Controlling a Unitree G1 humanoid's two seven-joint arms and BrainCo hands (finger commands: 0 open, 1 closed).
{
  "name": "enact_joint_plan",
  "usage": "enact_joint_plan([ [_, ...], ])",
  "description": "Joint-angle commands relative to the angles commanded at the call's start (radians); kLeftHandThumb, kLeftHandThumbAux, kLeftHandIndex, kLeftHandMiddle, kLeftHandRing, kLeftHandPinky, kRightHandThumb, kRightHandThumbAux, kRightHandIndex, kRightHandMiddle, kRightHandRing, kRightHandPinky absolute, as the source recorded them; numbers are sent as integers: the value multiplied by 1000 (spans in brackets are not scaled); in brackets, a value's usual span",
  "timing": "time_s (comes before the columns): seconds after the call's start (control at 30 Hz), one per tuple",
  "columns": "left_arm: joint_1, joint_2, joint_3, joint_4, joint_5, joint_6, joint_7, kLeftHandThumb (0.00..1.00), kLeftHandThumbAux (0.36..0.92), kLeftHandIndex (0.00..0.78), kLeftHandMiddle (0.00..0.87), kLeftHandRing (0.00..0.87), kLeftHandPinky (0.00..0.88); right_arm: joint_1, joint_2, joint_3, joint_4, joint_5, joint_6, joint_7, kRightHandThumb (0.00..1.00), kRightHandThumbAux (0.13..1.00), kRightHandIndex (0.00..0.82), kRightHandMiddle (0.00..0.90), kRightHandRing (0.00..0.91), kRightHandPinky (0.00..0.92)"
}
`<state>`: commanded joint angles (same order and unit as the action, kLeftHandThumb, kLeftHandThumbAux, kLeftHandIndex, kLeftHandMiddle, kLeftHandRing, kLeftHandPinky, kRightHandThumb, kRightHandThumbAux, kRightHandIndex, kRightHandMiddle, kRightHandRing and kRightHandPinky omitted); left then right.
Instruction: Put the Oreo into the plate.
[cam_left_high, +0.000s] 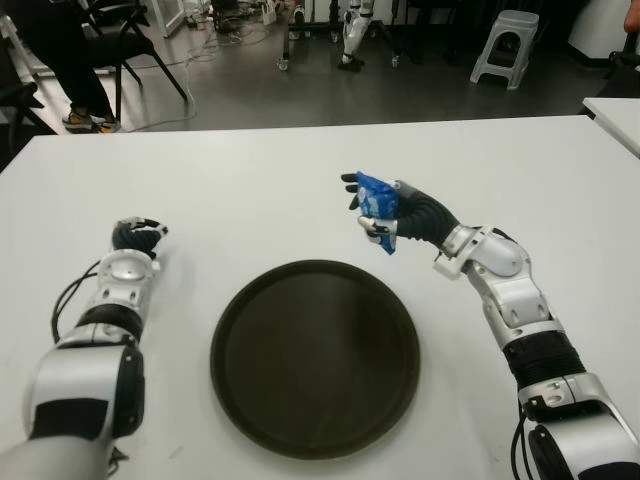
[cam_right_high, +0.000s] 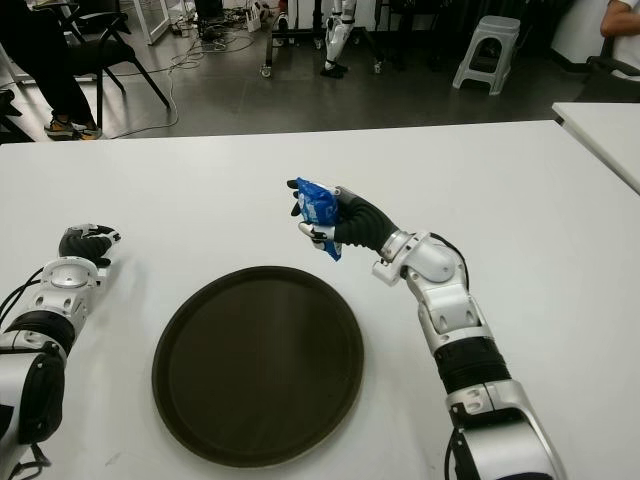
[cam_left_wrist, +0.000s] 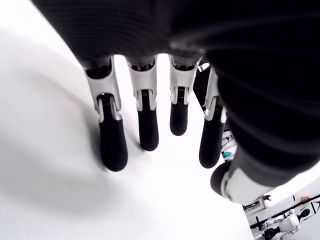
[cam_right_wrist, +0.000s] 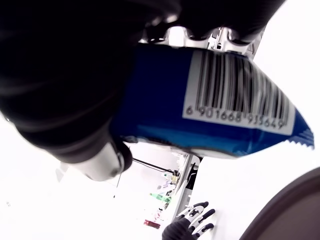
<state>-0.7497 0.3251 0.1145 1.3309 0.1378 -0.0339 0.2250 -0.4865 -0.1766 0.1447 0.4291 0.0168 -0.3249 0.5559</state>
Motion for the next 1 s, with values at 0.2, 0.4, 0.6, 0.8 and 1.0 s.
enact_joint_plan([
  [0.2,1,0,3,0,-4,-7,-8,686,720,400,172,199,217,7,17,39,37,-99,-121,-94,711,709,427,85,8,0],
  [0.4,1,0,2,0,-2,-5,-6,684,719,400,198,231,241,-2,41,70,79,-152,-185,-144,712,710,426,73,5,0],
  [0.6,0,-1,2,0,-2,-5,-5,683,719,399,192,218,222,-12,43,89,92,-173,-231,-152,712,711,426,64,3,0],
  [0.8,-1,-2,5,-1,-5,-5,-4,683,720,399,167,193,199,-16,41,108,96,-199,-261,-152,711,711,425,64,3,0],
  [1.0,-2,-3,4,-1,-5,-2,-6,683,720,399,162,192,211,-16,40,121,96,-220,-271,-162,712,711,425,62,8,0],
])
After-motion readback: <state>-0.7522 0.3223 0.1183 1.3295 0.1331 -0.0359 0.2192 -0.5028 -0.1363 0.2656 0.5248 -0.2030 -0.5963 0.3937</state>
